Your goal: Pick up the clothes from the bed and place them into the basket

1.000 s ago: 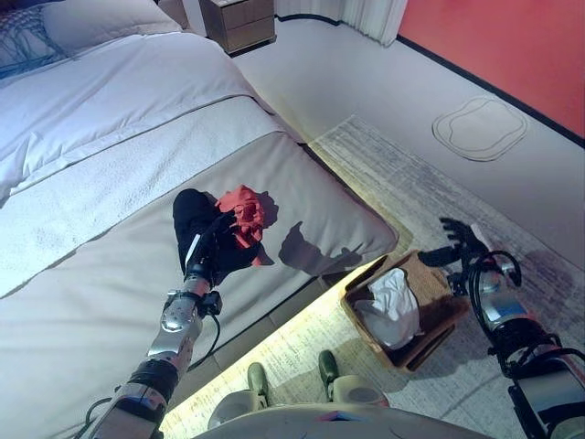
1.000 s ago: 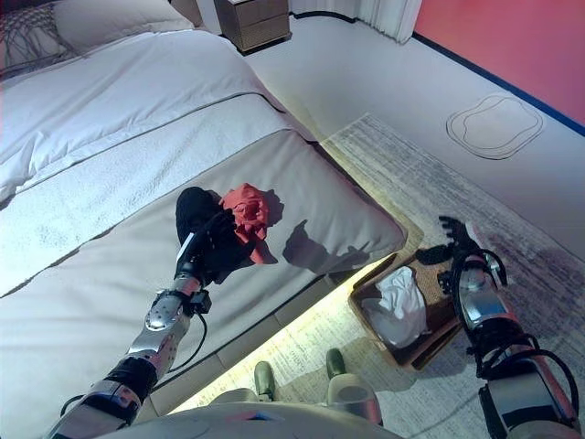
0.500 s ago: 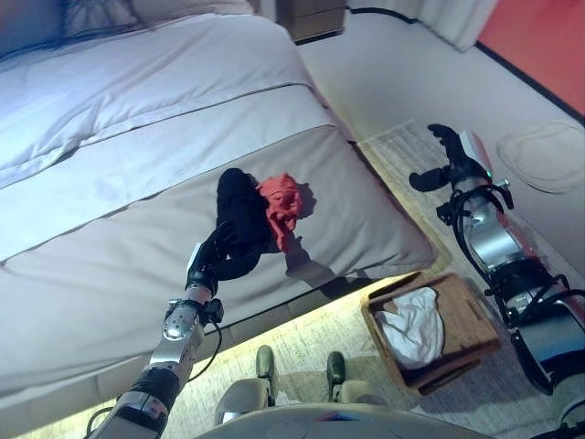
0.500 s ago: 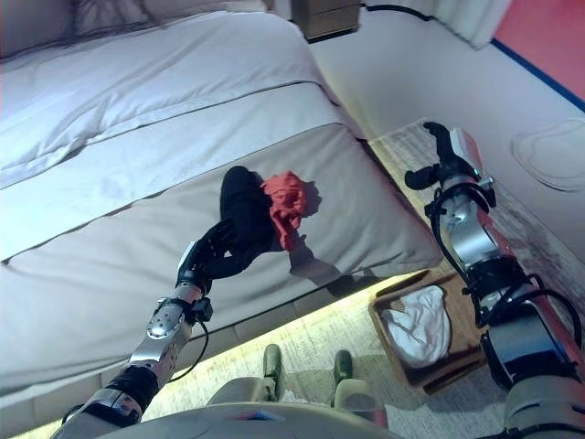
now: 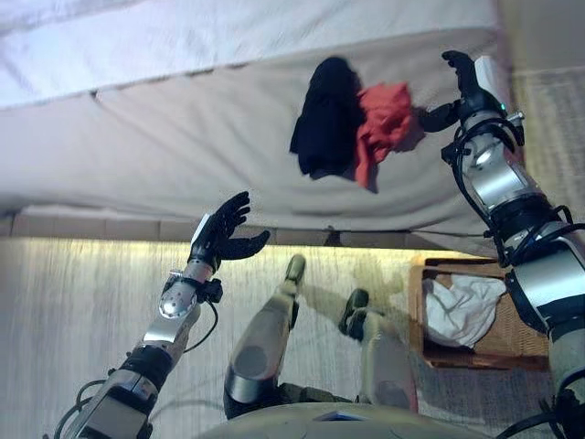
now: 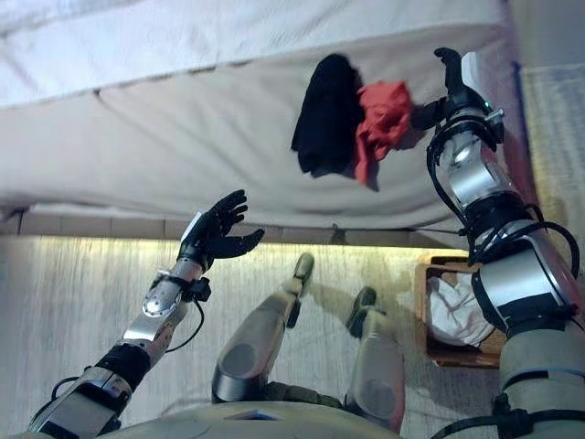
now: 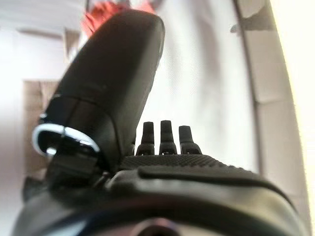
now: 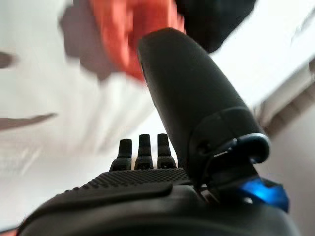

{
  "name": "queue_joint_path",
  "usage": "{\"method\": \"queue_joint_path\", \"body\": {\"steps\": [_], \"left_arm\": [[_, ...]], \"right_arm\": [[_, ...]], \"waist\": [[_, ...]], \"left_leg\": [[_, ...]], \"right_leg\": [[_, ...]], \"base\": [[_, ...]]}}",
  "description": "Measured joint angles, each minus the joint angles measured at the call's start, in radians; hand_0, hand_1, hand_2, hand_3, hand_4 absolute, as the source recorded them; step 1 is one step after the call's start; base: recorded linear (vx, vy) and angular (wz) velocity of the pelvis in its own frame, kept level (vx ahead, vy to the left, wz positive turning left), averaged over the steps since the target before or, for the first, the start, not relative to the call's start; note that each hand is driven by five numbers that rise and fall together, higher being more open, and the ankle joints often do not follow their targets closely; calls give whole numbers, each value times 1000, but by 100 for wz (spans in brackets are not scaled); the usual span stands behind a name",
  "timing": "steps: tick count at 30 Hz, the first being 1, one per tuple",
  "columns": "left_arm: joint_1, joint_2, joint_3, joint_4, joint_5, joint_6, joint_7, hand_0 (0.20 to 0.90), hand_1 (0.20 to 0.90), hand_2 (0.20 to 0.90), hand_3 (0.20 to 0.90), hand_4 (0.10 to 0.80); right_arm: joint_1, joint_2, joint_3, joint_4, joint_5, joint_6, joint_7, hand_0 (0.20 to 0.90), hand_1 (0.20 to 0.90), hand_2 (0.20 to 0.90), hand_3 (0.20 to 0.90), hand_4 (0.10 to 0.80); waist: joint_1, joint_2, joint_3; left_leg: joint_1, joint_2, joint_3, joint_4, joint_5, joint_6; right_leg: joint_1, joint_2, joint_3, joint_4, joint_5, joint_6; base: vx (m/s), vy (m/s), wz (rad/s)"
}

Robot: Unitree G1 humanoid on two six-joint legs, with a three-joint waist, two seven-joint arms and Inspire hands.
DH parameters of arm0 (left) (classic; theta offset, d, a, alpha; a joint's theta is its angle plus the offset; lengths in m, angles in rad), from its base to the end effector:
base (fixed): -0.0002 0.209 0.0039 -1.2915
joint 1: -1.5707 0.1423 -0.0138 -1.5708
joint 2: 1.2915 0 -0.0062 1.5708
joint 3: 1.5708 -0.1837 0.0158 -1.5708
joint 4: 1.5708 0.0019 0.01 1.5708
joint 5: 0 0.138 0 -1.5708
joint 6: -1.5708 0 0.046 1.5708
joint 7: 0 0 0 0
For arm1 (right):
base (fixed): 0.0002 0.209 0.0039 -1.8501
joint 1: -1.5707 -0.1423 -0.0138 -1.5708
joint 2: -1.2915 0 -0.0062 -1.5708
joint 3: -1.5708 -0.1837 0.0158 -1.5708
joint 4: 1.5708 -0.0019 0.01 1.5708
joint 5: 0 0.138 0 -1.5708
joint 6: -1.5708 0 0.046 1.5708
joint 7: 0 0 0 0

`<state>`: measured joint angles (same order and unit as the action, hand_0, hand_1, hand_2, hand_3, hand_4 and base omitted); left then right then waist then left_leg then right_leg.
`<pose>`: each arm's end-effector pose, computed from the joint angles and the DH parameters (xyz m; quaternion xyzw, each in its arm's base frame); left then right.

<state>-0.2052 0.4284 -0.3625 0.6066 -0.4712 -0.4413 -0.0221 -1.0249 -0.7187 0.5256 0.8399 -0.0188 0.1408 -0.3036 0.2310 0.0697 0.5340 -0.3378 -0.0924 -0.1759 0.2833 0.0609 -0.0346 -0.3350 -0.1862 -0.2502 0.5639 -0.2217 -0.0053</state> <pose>0.2216 0.2069 -0.0002 0.0334 0.0269 -0.0702 0.9966 0.3493 -0.2464 0.1954 -0.4625 -0.0409 -0.1796 0.8673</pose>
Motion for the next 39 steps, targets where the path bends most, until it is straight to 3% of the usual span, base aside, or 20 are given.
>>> {"method": "queue_joint_path", "body": {"steps": [8, 13, 20, 25, 32, 34, 39], "left_arm": [[58, 17, 0, -45, -2, -21, 12, 900, 900, 900, 900, 800], [79, 28, 1, -84, -10, -42, 14, 900, 900, 900, 900, 800], [142, 60, 0, -157, -59, -72, 13, 900, 900, 900, 900, 800], [187, 71, 3, -256, -119, -87, 5, 900, 900, 900, 900, 800], [196, 101, 6, -330, -165, -94, -19, 900, 900, 900, 900, 800], [195, 101, 6, -330, -181, -95, -25, 900, 900, 900, 900, 800], [196, 105, 6, -332, -199, -95, -26, 900, 900, 900, 900, 800]], "right_arm": [[-59, 21, 3, 56, 7, 15, -1, 900, 900, 900, 900, 800], [-85, 17, 3, 112, 8, 37, -22, 900, 900, 900, 900, 800], [-185, 6, 53, 177, -47, 96, -23, 900, 900, 900, 900, 800], [-268, -51, 190, 215, -165, 156, 17, 900, 900, 900, 900, 800], [-341, -71, 277, 278, -225, 192, 70, 900, 900, 900, 900, 800], [-365, -71, 278, 304, -234, 193, 74, 300, 300, 300, 200, 100], [-398, -77, 289, 322, -258, 192, 75, 300, 300, 300, 200, 100]], "waist": [[42, 0, 19], [66, 0, 21], [74, 4, 24], [90, 8, 26], [99, 9, 26], [99, 9, 26], [98, 9, 26]], "left_leg": [[-83, -52, -20, 166, -58, 13], [-174, -66, -27, 266, -102, 12], [-353, -81, -35, 363, -104, 9], [-455, -82, -48, 401, -104, 9], [-528, -80, -53, 428, -104, 9], [-543, -79, -53, 429, -104, 9], [-551, -80, -47, 447, -104, 9]], "right_leg": [[-52, -50, -11, 140, -69, -5], [-128, -64, -11, 229, -105, -9], [-312, -79, -5, 351, -121, -34], [-416, -80, -7, 402, -128, -46], [-487, -79, -8, 433, -128, -46], [-502, -78, -8, 433, -128, -46], [-506, -77, -1, 438, -128, -46]], "base": [[22, 8, 15], [17, -38, 8], [-51, 9, 9], [-40, -7, 10], [-39, -10, 3], [-41, 9, -1], [-21, 25, -4]]}}
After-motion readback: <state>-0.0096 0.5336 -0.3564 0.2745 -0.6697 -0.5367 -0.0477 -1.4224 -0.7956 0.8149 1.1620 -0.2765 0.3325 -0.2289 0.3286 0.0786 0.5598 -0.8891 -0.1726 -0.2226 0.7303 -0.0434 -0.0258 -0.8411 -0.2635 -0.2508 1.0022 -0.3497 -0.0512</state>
